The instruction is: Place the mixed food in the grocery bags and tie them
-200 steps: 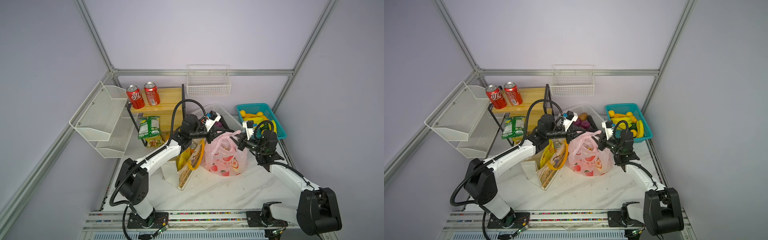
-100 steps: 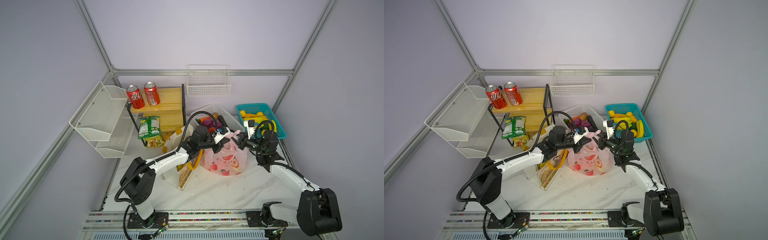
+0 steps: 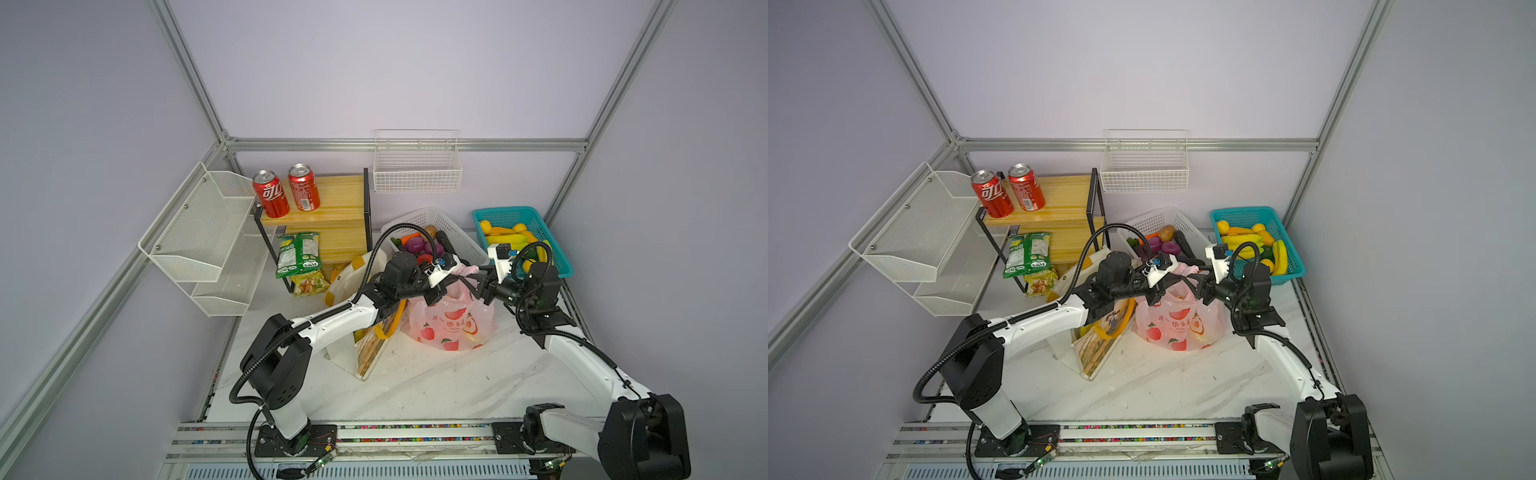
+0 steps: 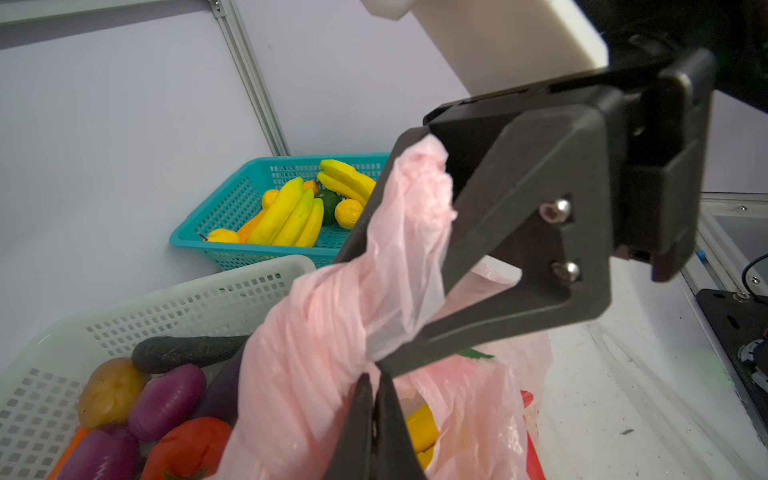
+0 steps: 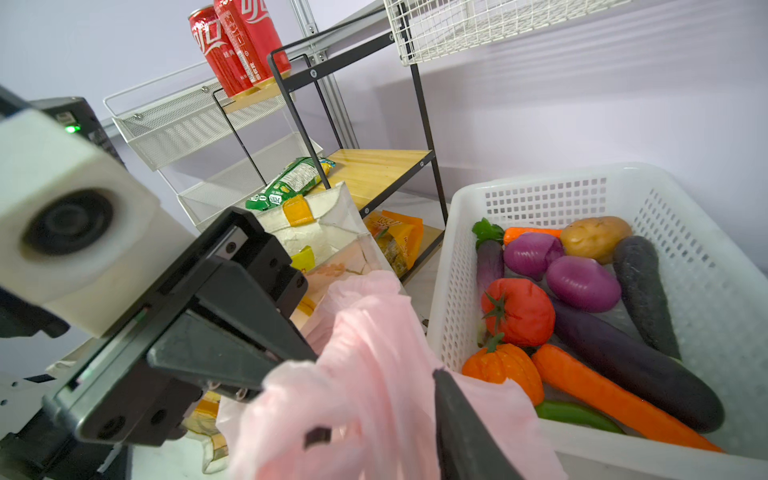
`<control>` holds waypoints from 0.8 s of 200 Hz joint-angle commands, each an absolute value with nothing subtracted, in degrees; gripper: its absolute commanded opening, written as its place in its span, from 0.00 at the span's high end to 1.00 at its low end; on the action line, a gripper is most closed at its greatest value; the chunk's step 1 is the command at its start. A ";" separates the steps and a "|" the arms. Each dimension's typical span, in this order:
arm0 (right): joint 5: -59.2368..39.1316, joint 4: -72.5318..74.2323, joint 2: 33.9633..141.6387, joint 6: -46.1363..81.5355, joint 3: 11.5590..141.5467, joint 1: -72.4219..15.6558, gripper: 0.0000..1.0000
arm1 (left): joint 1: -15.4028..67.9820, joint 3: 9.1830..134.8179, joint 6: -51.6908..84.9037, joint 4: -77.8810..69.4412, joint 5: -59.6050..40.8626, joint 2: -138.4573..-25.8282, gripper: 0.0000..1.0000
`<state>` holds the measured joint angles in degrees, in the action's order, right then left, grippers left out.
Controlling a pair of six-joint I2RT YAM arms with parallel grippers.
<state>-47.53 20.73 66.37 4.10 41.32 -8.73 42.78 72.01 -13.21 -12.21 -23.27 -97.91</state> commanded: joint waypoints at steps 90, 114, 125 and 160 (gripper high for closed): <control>-46.37 29.06 69.79 7.85 41.37 -9.42 0.39 | 42.54 72.42 -14.79 -12.68 -23.57 -98.54 1.00; -46.94 29.77 72.28 7.77 42.92 -10.11 0.39 | 42.54 72.51 -15.02 -12.35 -23.48 -98.57 1.00; -47.06 30.13 72.64 7.49 43.21 -10.12 0.41 | 42.54 72.60 -15.14 -12.09 -23.65 -98.61 1.00; -49.40 31.90 73.28 7.63 43.34 -10.26 0.70 | 42.54 72.67 -15.82 -11.37 -22.44 -98.94 0.99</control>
